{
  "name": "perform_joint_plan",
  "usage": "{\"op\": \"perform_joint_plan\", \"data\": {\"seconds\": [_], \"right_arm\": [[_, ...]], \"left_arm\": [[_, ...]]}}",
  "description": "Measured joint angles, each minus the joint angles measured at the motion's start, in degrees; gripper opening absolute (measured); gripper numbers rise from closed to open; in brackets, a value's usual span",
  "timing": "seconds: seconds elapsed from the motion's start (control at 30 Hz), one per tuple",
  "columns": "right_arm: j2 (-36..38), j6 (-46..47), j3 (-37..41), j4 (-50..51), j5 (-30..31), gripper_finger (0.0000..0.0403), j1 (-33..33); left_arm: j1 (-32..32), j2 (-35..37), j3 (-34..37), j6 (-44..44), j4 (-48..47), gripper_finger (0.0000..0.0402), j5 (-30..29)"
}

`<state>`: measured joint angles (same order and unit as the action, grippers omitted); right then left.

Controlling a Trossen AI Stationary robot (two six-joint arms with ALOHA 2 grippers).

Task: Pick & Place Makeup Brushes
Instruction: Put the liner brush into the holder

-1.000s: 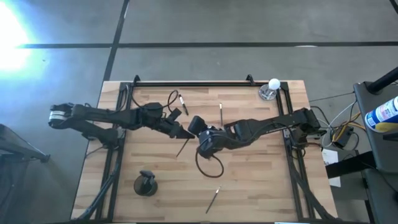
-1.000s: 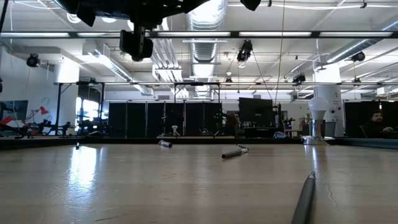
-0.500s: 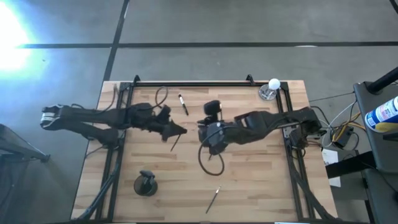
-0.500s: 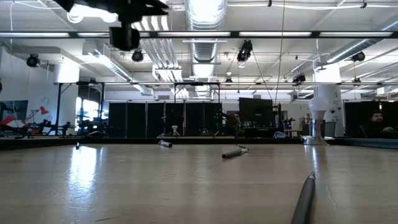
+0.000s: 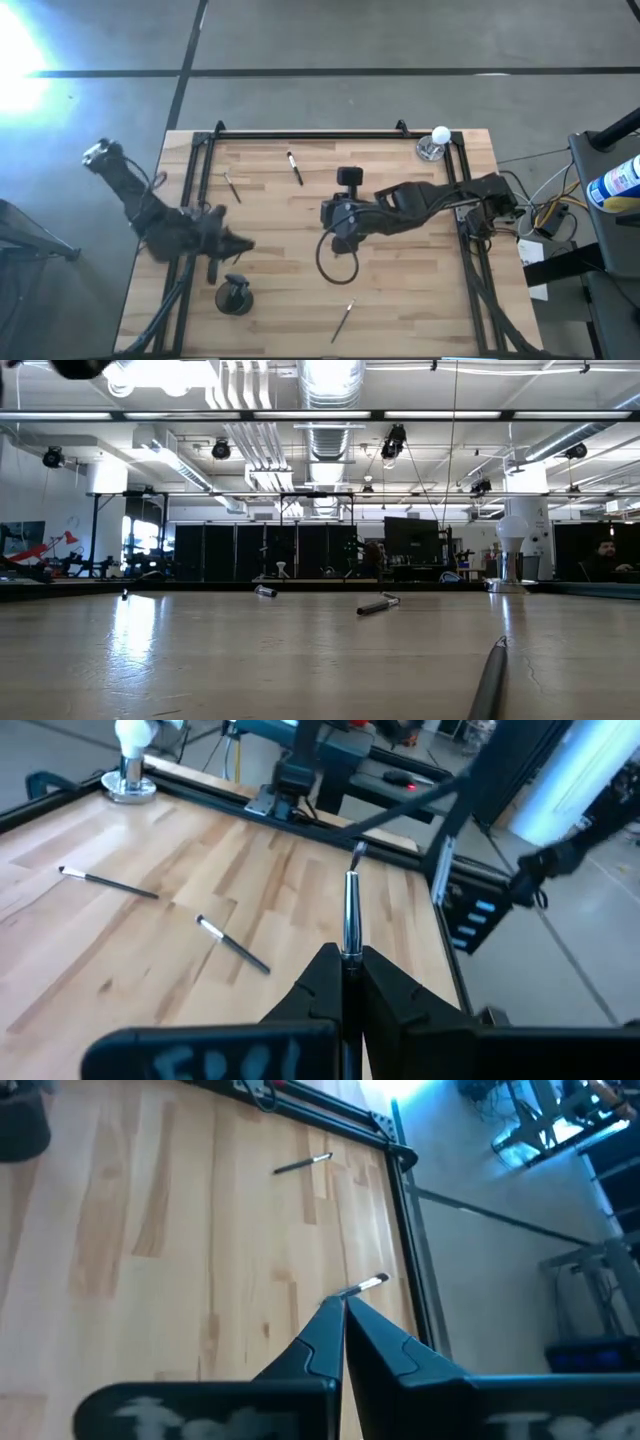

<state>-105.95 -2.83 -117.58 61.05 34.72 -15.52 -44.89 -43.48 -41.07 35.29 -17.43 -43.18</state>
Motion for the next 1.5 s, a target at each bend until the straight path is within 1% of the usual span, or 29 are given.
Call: {"op": "perform_joint_plan", "data": {"seconds": [0.1, 0.17, 0.23, 0.3, 0.4, 0.5, 0.6, 0.7, 0.77, 0.87, 0.93, 1.0, 1.2, 1.33, 1.4, 1.5], "right_arm": [[-0.2, 2.1, 0.0, -0.2, 1.2, 0.0008, 0.0], [-0.2, 3.2, 0.0, -0.4, 1.5, 0.0008, 0.0], [-0.2, 4.5, 0.0, -0.4, 1.7, 0.0008, 0.0], [-0.2, 5.7, 0.0, -0.4, 2.2, 0.0008, 0.0], [-0.3, 6.5, 0.0, -0.5, 2.8, 0.0008, 0.0], [-0.3, 7.7, 0.0, -0.6, 2.9, 0.0008, 0.1], [-0.3, 8.5, 0.0, -1.5, 2.9, 0.0008, 0.0], [-0.3, 8.5, 0.0, -2.6, 2.9, 0.0008, 0.0], [-0.3, 8.5, 0.0, -3.2, 2.9, 0.0008, 0.0], [-0.3, 8.5, 0.0, -3.1, 2.9, 0.0008, 0.1], [-0.3, 8.4, 0.1, -3.1, 2.9, 0.0008, 0.0], [-0.3, 8.4, 0.1, -3.1, 2.9, 0.0008, 0.1], [-0.3, 7.6, 0.1, -3.0, 2.9, 0.0008, 0.0], [-0.3, 7.1, 0.1, -3.0, 2.9, 0.0008, 0.0], [-0.3, 6.9, 0.1, -3.0, 2.9, 0.0008, 0.0], [-0.3, 6.0, 0.1, -3.0, 2.9, 0.0008, 0.0]], "left_arm": [[-10.1, -0.7, 2.4, 3.5, -0.2, 0.0012, -9.6], [-15.4, -1.4, 3.9, 6.1, -0.2, 0.0012, -14.9], [-19.5, -2.3, 5.1, 8.8, -0.3, 0.0012, -18.8], [-22.1, -3.5, 5.7, 10.0, -0.1, 0.0012, -20.7], [-24.0, -6.0, 5.9, 10.8, 0.0, 0.0012, -20.6], [-24.3, -9.1, 5.9, 11.1, 0.2, 0.0012, -19.8], [-24.3, -12.2, 7.1, 11.4, 3.4, 0.0012, -19.8], [-24.3, -14.6, 10.2, 11.3, 11.0, 0.0012, -19.9], [-24.3, -15.9, 12.6, 10.7, 18.2, 0.0012, -20.6], [-24.3, -17.5, 15.7, 7.8, 28.2, 0.0012, -21.5], [-24.2, -18.7, 17.1, 6.5, 32.1, 0.0012, -22.0], [-24.2, -20.1, 17.8, 6.7, 33.1, 0.0012, -22.2], [-24.2, -25.1, 18.0, 11.4, 32.9, 0.0013, -22.1], [-24.2, -28.3, 17.9, 14.9, 32.9, 0.0015, -20.8], [-24.3, -29.5, 17.4, 16.1, 33.0, 0.0019, -20.2], [-24.3, -30.1, 16.1, 16.9, 33.0, 0.0036, -20.0]]}}
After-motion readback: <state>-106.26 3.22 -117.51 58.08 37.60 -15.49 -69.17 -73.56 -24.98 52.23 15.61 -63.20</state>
